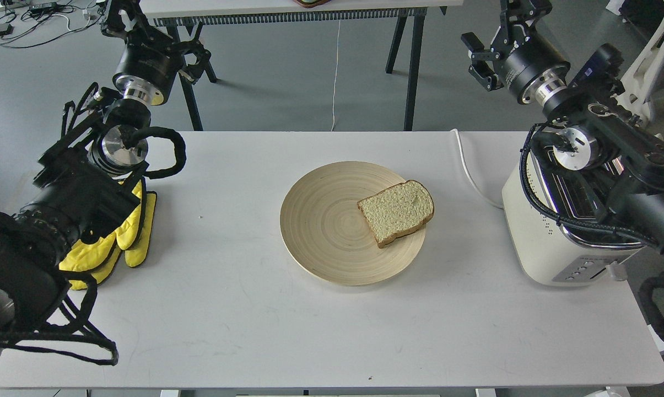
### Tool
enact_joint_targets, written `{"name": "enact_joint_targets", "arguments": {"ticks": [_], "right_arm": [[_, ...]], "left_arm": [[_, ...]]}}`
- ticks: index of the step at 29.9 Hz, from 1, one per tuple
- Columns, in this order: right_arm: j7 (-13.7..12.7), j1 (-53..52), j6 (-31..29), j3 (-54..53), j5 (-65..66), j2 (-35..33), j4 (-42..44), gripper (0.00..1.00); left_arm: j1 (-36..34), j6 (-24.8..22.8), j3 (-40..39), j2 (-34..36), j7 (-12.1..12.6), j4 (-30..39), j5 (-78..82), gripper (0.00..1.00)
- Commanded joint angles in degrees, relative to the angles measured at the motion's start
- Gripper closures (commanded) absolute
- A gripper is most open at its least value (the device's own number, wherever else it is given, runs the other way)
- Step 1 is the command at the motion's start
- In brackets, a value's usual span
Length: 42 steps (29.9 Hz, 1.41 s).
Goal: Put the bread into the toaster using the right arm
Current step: 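Move the right gripper from rest toward the bread slice in the bowl, then close the right gripper on the edge of the bread slice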
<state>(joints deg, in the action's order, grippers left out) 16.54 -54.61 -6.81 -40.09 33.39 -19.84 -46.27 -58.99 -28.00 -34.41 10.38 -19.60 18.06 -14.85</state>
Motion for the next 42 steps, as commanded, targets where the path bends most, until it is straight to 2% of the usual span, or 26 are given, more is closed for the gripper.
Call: {"name": "enact_joint_targets", "arguments": {"ticks": [1, 9, 14, 17, 21, 26, 39, 42], "right_arm": [[0.1, 0.6, 4.5, 4.5, 9.5, -0.1, -3.5, 0.01], [-0.2, 0.0, 4.6, 17.0, 22.8, -0.2, -3.5, 0.01], [-1.2, -1.0, 4.4, 28.1, 25.1, 0.0, -2.5, 0.01], [-1.2, -2.9, 5.6, 35.0, 29.0, 0.1, -0.4, 0.02], [-1.1, -2.7, 9.6, 42.0, 32.4, 0.7, 4.6, 0.09], [-1.0, -2.3, 11.0, 45.4, 32.4, 0.9, 5.0, 0.21], [-1.4, 0.3, 11.1, 47.1, 32.1, 7.2, 12.5, 0.26], [-1.4, 0.6, 10.6, 47.1, 31.9, 8.4, 13.9, 0.32]], "left_arm": [[0.0, 0.0, 0.0, 0.0, 0.0, 0.0, 0.0, 0.0], [0.0, 0.0, 0.0, 0.2, 0.1, 0.0, 0.1, 0.0], [0.0, 0.0, 0.0, 0.1, 0.1, 0.0, 0.1, 0.0], [0.0, 0.0, 0.0, 0.0, 0.0, 0.0, 0.1, 0.0], [0.0, 0.0, 0.0, 0.0, 0.0, 0.0, 0.1, 0.0], [0.0, 0.0, 0.0, 0.0, -0.1, 0.0, 0.1, 0.0], [0.0, 0.0, 0.0, -0.1, -0.2, 0.0, 0.1, 0.0], [0.0, 0.0, 0.0, -0.1, -0.2, 0.0, 0.1, 0.0]]}}
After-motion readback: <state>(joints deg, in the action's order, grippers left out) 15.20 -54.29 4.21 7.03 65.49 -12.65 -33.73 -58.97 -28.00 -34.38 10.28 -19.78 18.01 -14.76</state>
